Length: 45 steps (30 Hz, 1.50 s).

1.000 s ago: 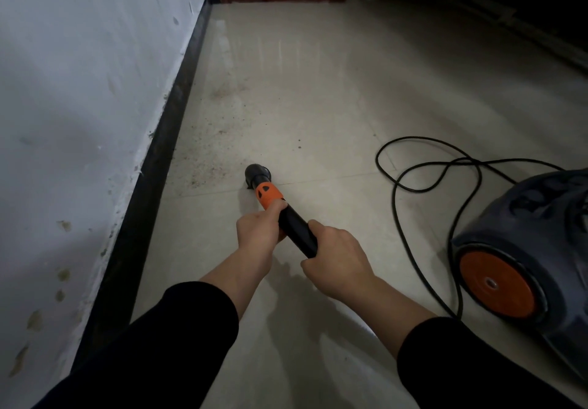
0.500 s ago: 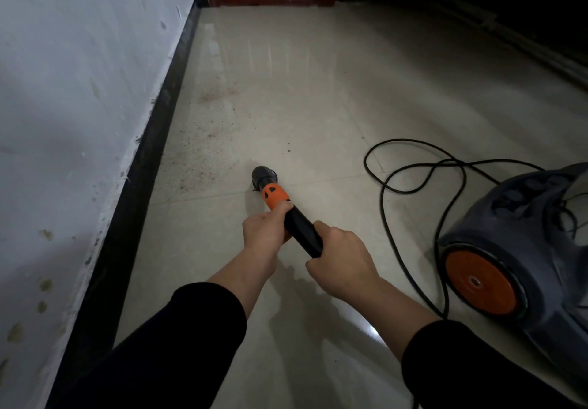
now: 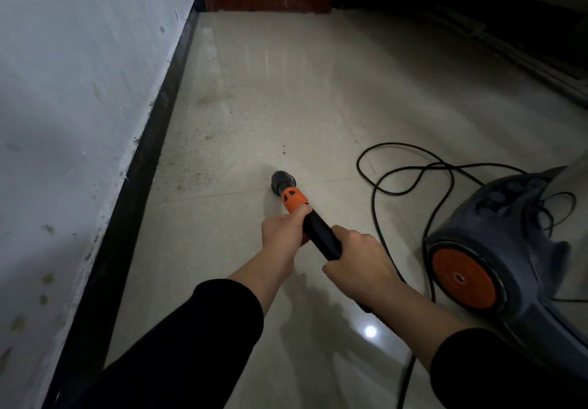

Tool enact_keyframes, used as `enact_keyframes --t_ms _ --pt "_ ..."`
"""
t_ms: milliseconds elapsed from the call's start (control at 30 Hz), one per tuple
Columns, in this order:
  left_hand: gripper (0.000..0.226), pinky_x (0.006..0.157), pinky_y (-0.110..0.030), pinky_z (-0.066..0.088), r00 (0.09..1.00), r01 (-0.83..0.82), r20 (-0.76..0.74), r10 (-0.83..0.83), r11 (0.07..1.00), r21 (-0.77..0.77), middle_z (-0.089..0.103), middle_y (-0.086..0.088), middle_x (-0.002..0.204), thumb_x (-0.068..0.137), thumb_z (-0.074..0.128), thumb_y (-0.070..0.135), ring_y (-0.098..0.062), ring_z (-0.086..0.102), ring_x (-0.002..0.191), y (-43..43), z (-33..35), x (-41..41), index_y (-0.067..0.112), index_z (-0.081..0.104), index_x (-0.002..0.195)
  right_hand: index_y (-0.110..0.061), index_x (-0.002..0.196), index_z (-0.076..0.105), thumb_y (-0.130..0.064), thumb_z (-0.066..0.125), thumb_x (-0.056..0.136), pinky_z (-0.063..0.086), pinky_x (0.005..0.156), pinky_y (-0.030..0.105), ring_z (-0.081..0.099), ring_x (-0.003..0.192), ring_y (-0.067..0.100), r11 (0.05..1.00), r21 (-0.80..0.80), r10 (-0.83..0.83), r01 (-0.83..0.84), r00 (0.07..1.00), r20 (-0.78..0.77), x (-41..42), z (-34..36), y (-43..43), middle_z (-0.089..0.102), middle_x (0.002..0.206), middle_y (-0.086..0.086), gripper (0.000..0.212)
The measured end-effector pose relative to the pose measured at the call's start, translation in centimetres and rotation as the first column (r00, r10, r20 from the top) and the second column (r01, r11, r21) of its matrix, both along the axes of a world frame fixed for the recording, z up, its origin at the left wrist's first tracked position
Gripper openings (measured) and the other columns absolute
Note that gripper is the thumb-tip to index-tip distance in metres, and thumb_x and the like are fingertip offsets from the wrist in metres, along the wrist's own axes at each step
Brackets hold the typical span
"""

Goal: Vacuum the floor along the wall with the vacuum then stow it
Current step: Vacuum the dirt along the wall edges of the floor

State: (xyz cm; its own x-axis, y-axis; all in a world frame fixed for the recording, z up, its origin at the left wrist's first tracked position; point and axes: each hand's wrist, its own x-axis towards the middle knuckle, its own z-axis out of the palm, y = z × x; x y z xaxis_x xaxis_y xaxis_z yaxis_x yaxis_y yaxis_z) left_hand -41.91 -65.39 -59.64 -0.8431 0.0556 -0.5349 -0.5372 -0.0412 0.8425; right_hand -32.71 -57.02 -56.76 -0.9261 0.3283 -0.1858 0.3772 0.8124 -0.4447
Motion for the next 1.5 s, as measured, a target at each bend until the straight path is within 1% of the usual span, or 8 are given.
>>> enact_keyframes --t_ms 333,533,667,900,1033,1133,1333,1500 --pt "0.024 0.085 -0.041 0.058 1.0 -0.02 0.011 0.021 0.999 -0.033 0.063 -0.008 0.07 0.077 0.075 0.02 -0.027 0.068 0.075 -0.2 0.4 1.6 0.006 0.059 0.066 -0.021 0.077 0.041 -0.015 0.06 0.076 0.032 0.047 0.025 0.044 0.056 0.014 1.0 -0.017 0.007 -0.007 1.0 0.02 1.3 -0.1 0.2 0.047 0.066 -0.002 0.021" --pt "0.026 0.089 -0.044 0.056 0.998 -0.058 0.014 0.059 0.997 -0.053 0.066 -0.012 0.077 0.075 0.076 0.025 -0.031 0.071 0.089 -2.0 -0.2 0.8 0.006 0.059 0.068 -0.022 0.077 0.04 -0.01 0.057 0.076 0.029 0.047 0.025 0.042 0.055 0.014 0.998 -0.022 0.059 -0.058 0.998 0.011 0.5 -0.2 -0.9 0.045 0.064 -0.002 0.021" --pt "0.027 0.09 -0.046 0.056 0.994 -0.106 0.02 0.107 0.993 -0.06 0.067 -0.014 0.081 0.074 0.076 0.025 -0.032 0.07 0.09 -3.6 -0.5 -0.3 0.005 0.06 0.07 -0.018 0.088 0.045 -0.011 0.058 0.078 0.038 0.055 0.027 0.05 0.066 0.022 0.995 -0.029 0.092 -0.092 0.996 0.001 -0.7 -0.6 -2.2 0.047 0.069 -0.001 0.018" --pt "0.025 0.088 -0.042 0.057 0.983 -0.181 0.01 0.182 0.982 -0.051 0.066 -0.012 0.079 0.077 0.076 0.02 -0.029 0.07 0.084 -6.3 -0.3 -2.6 0.006 0.058 0.068 -0.016 0.098 0.05 -0.014 0.06 0.079 0.052 0.069 0.037 0.058 0.078 0.026 0.991 -0.05 0.124 -0.125 0.992 -0.029 -3.7 -1.9 -4.7 0.059 0.085 0.004 0.022" --pt "0.027 0.086 -0.04 0.057 0.976 -0.216 0.008 0.217 0.975 -0.057 0.064 -0.011 0.077 0.077 0.077 0.02 -0.029 0.069 0.084 -7.7 -0.3 -3.9 0.006 0.057 0.067 -0.016 0.095 0.05 -0.013 0.06 0.079 0.046 0.062 0.033 0.056 0.075 0.025 0.985 -0.074 0.15 -0.154 0.987 -0.053 -5.3 -2.4 -6.0 0.057 0.081 0.003 0.02" --pt "0.027 0.079 -0.035 0.058 0.973 -0.229 0.007 0.229 0.973 -0.031 0.063 -0.012 0.077 0.078 0.077 0.018 -0.027 0.067 0.08 -8.7 -0.5 -4.8 0.005 0.056 0.068 -0.016 0.092 0.049 -0.012 0.061 0.079 0.038 0.055 0.029 0.054 0.072 0.025 0.982 -0.094 0.157 -0.164 0.985 -0.075 -6.3 -2.8 -6.7 0.055 0.077 0.002 0.018" --pt "0.028 0.077 -0.035 0.059 0.971 -0.237 -0.015 0.237 0.971 -0.037 0.063 -0.012 0.075 0.079 0.078 0.018 -0.027 0.066 0.079 -9.9 -1.1 -6.0 0.004 0.058 0.067 -0.016 0.099 0.054 -0.017 0.065 0.078 0.05 0.068 0.034 0.059 0.078 0.025 0.98 -0.114 0.154 -0.162 0.985 -0.076 -8.0 -3.9 -7.7 0.061 0.085 0.004 0.023" --pt "0.026 0.086 -0.041 0.057 0.966 -0.258 -0.021 0.258 0.966 -0.025 0.066 -0.014 0.08 0.079 0.078 0.019 -0.028 0.067 0.083 -10.8 -1.4 -7.0 0.004 0.06 0.07 -0.016 0.097 0.055 -0.016 0.065 0.078 0.041 0.061 0.03 0.059 0.077 0.026 0.974 -0.152 0.157 -0.169 0.984 -0.088 -9.2 -3.9 -8.5 0.061 0.083 0.005 0.021"
